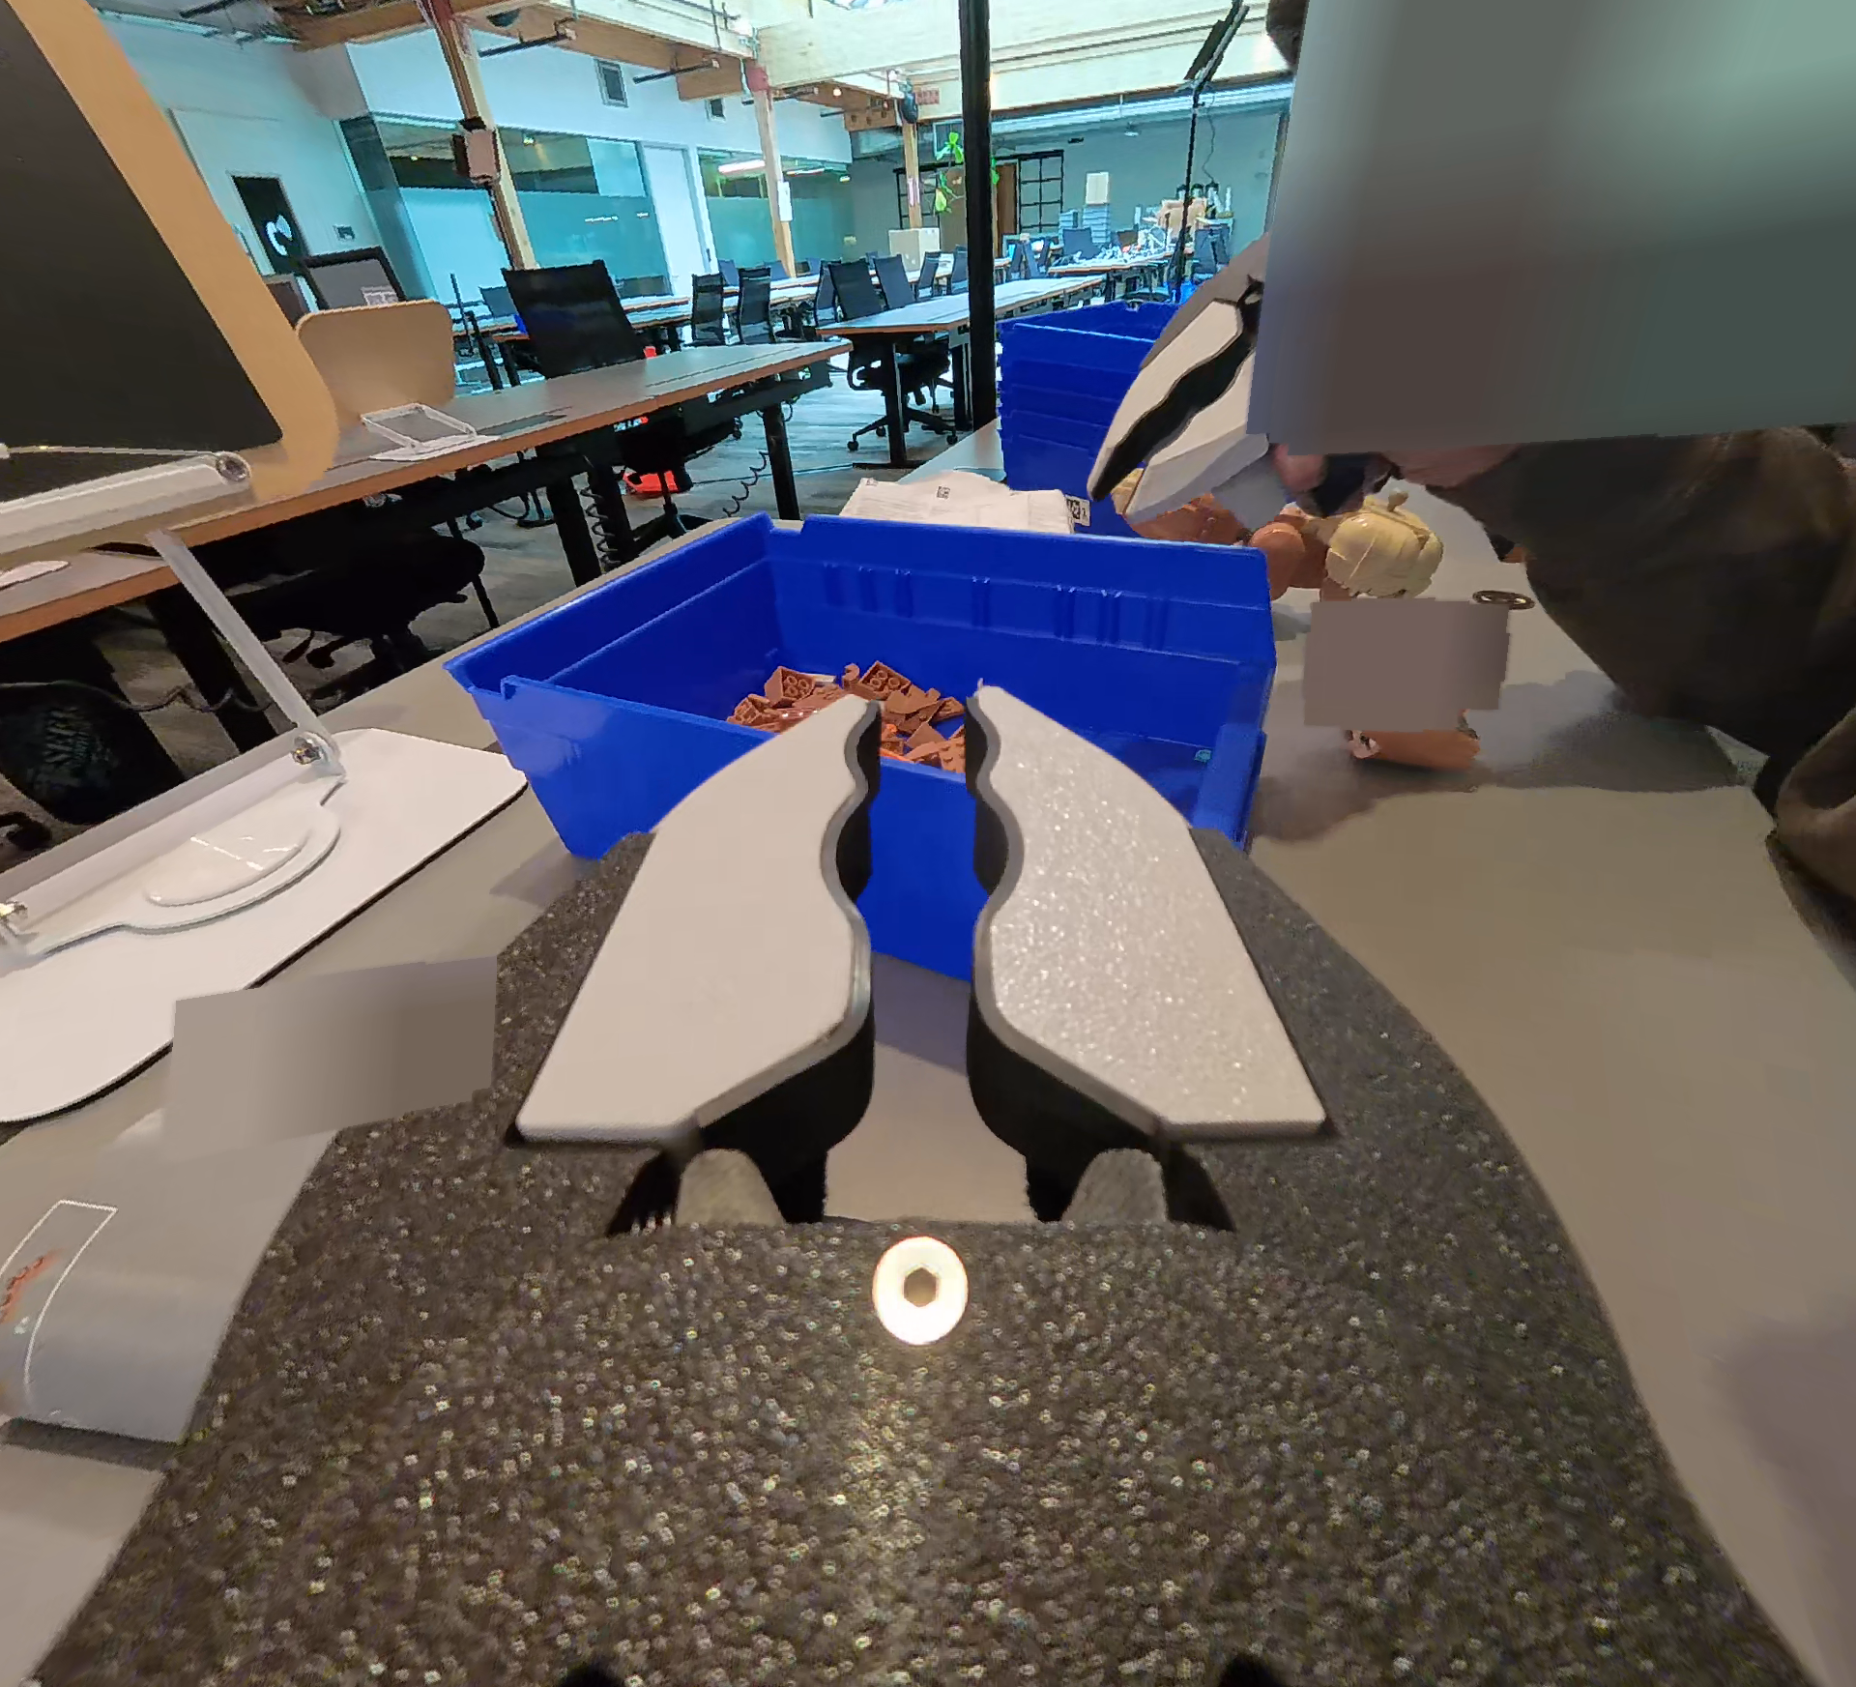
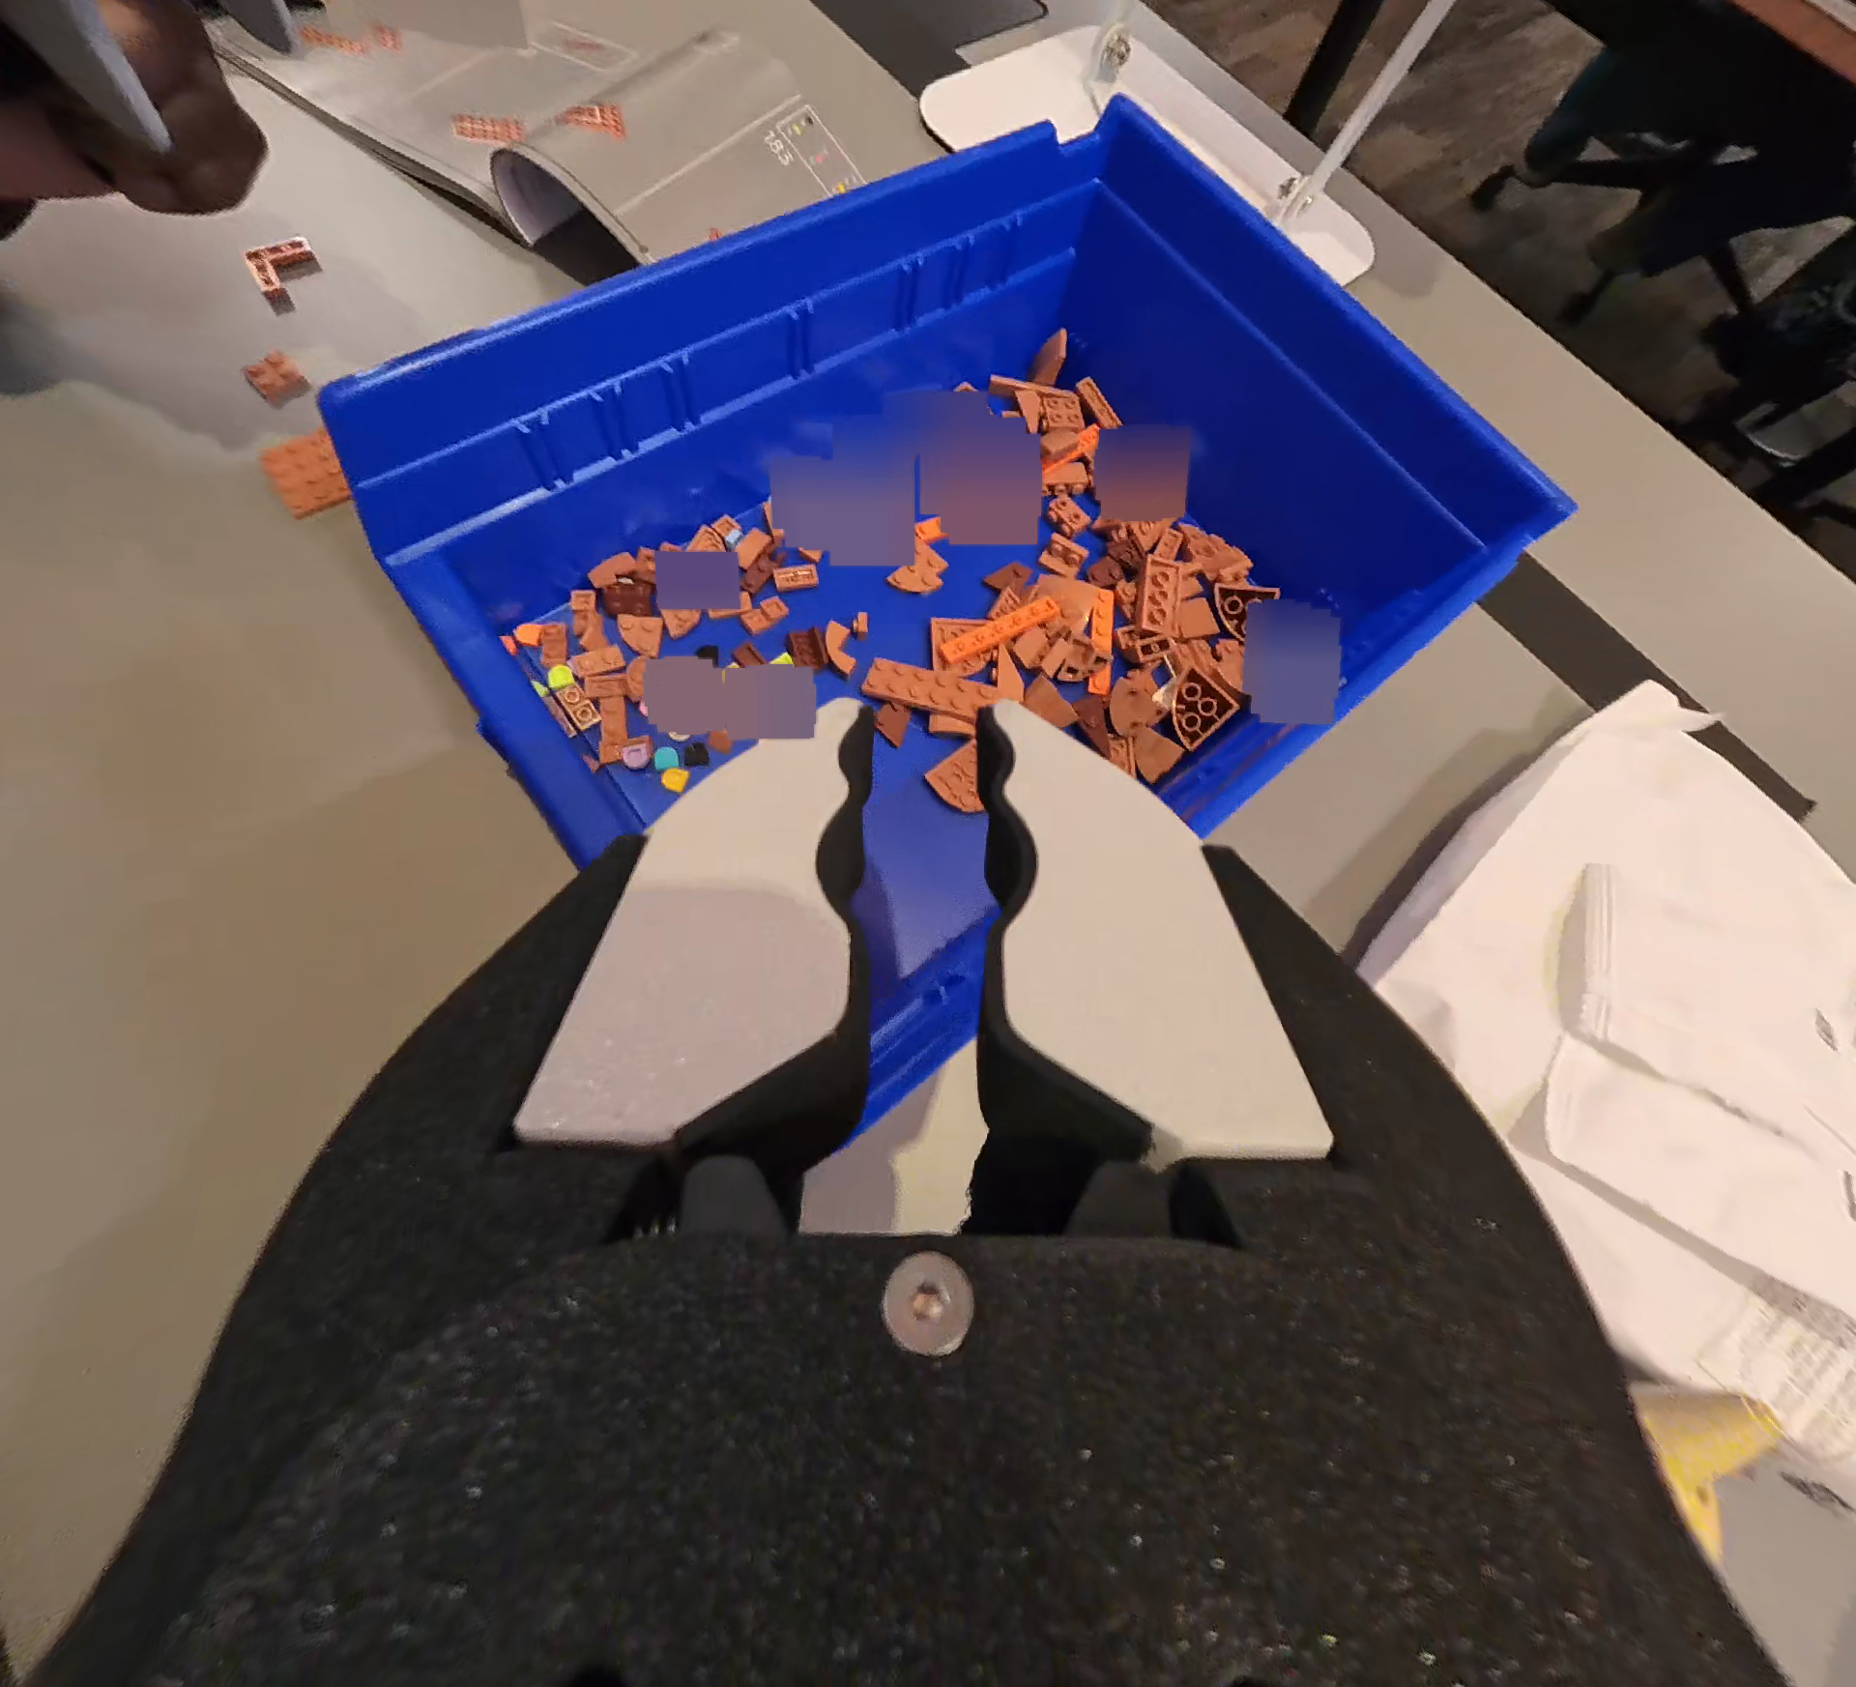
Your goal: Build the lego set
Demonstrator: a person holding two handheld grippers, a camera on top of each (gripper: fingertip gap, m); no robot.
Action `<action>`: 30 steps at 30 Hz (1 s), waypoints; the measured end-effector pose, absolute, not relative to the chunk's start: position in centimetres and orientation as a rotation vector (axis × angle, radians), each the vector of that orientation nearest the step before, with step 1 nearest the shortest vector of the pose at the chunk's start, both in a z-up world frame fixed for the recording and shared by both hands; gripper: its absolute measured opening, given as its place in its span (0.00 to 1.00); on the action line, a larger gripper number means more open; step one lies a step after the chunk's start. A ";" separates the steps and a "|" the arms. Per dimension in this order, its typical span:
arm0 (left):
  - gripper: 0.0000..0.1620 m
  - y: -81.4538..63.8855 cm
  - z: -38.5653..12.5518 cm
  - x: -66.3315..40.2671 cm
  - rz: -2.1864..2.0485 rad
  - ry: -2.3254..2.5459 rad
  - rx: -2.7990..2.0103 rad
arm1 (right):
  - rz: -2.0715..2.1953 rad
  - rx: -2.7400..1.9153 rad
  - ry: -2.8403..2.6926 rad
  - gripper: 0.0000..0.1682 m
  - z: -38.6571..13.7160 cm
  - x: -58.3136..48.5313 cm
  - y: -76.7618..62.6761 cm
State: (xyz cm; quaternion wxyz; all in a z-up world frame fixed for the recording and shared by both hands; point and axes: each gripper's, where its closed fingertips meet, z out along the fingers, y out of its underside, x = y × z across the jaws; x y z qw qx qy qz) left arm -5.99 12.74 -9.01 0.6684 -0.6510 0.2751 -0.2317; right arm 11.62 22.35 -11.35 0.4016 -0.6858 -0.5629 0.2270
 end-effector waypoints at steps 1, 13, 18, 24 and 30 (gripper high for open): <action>0.09 12.9 -9.2 -6.0 -0.518 0.620 -1.472 | 0.589 -1.728 -1.419 0.11 -11.6 11.4 22.4; 0.09 13.7 -11.3 -5.4 -0.549 0.625 -1.523 | 0.678 -1.671 -1.434 0.11 -12.5 11.1 21.6; 0.09 13.6 -11.2 -5.2 -0.551 0.629 -1.522 | 0.662 -1.668 -1.416 0.11 -11.8 11.8 21.7; 0.09 13.2 -10.4 -5.4 -0.548 0.624 -1.504 | 0.388 -1.700 -1.453 0.11 -9.6 16.7 23.9; 0.09 12.8 -9.7 -5.0 -0.546 0.634 -1.480 | 0.254 -1.880 -1.504 0.16 -9.5 24.0 33.5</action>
